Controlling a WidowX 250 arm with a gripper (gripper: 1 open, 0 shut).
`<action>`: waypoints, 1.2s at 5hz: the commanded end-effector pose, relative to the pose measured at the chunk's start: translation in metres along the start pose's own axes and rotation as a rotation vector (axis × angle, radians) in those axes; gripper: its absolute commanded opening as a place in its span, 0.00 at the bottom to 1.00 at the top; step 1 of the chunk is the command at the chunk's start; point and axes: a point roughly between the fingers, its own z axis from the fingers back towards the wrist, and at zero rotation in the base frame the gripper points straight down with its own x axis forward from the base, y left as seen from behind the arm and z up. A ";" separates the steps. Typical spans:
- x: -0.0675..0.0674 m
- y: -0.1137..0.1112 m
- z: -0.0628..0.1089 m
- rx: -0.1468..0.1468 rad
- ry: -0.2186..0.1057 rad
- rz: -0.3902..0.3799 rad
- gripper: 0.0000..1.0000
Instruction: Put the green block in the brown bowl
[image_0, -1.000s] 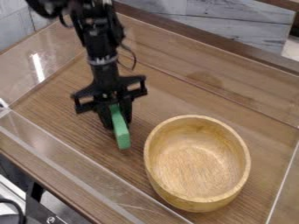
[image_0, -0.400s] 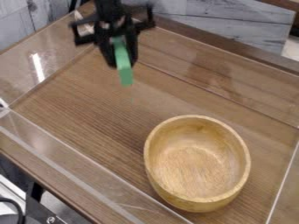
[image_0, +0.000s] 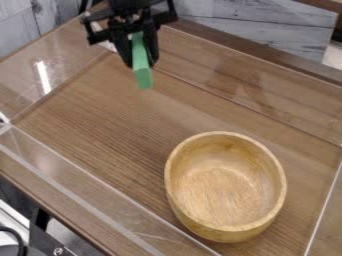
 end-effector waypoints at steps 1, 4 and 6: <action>0.010 0.002 0.000 -0.032 -0.047 -0.026 0.00; 0.023 -0.003 -0.014 -0.097 -0.081 -0.099 0.00; 0.028 -0.002 -0.016 -0.131 -0.102 -0.122 0.00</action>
